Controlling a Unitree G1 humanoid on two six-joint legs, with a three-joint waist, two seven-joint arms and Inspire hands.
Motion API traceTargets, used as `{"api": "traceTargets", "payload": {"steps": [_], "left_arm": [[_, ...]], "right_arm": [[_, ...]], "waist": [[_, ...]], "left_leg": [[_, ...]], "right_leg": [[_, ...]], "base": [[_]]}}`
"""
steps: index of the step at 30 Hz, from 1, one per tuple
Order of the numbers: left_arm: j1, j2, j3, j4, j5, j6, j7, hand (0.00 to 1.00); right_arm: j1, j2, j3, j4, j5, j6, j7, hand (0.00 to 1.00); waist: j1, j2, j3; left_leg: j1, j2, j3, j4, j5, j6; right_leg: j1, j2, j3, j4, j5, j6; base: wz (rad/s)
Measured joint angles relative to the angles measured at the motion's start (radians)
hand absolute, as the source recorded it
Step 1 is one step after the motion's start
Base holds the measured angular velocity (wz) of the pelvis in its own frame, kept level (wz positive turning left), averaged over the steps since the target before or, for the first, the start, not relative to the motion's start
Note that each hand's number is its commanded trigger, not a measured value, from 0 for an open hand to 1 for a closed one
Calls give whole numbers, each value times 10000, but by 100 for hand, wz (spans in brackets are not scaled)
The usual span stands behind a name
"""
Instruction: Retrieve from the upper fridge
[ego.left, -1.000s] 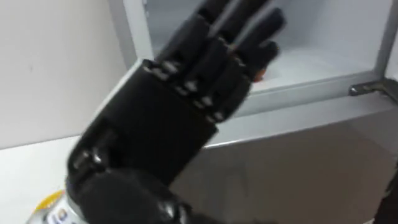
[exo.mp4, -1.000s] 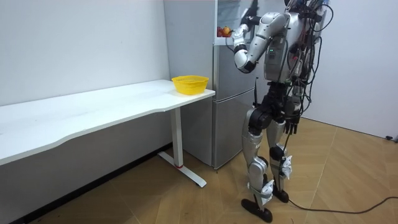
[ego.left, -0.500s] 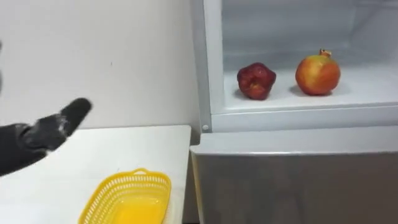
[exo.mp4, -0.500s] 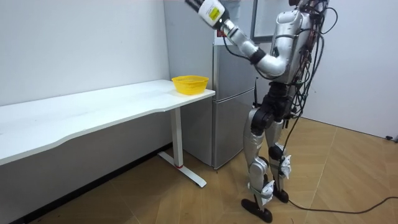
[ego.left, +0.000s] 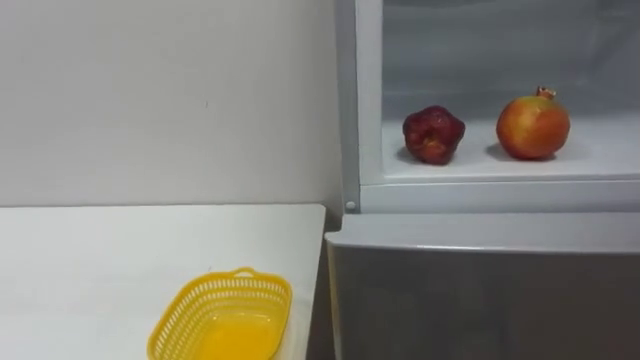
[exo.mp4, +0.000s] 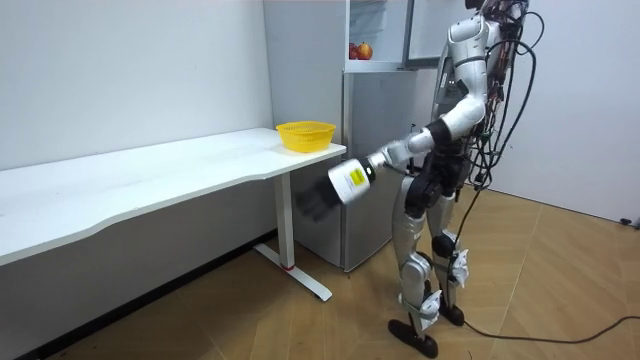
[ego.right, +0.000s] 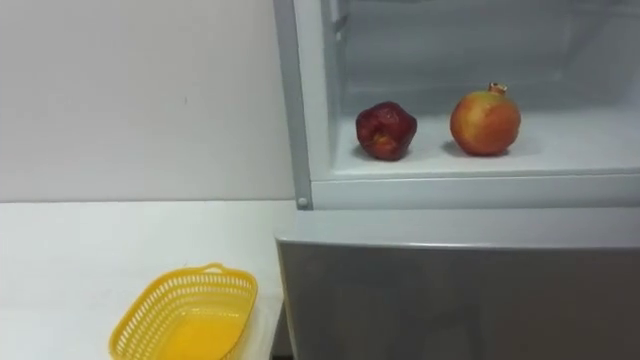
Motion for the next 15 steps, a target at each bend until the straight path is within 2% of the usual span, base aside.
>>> {"api": "traceTargets", "payload": {"steps": [2, 4, 6, 9, 13, 15], "left_arm": [[120, -110, -226, 867, -73, 11, -93, 0], [132, -193, -319, 2147, -56, -74, -242, 0], [116, -279, -433, 3584, -37, 25, -467, 0], [130, -268, -878, 4880, -39, 138, -843, 0], [-62, -298, -1347, 6058, -19, 307, -1278, 0], [-203, -364, -1417, 6394, 315, 368, -1598, 0]], "right_arm": [[-28, -37, -7, -6, 173, -44, 15, 0], [21, -93, -103, -4, 161, -85, 12, 0], [12, -122, -192, -34, 259, -78, -14, 0], [-19, -120, -182, -41, 463, -52, -86, 0], [-183, -63, -199, -348, 886, -79, -646, 0], [-165, -34, -201, -1011, 1428, -216, -1051, 0]], "waist": [[-75, 0, -38], [-55, -63, 1], [-177, -64, 2], [-196, -72, 32], [-254, -127, -1], [-261, -139, -9]], "left_leg": [[8, 1, 14, -39, 0, 0], [89, 13, 79, -53, 1, -1], [169, 23, 83, -85, -9, 1], [159, 28, 90, -115, -14, 3], [134, 26, 123, -115, -16, 1], [180, 37, 221, -116, -16, 0]], "right_leg": [[29, 2, 1, -6, 0, 1], [69, 4, -5, 16, 0, 1], [140, 5, -59, 23, 0, 2], [95, 6, -57, 9, 0, 2], [73, 7, -17, -43, -2, 4], [125, 24, 126, -135, 4, -6]], "base": [[0], [0], [0], [0], [-4], [-8]]}}
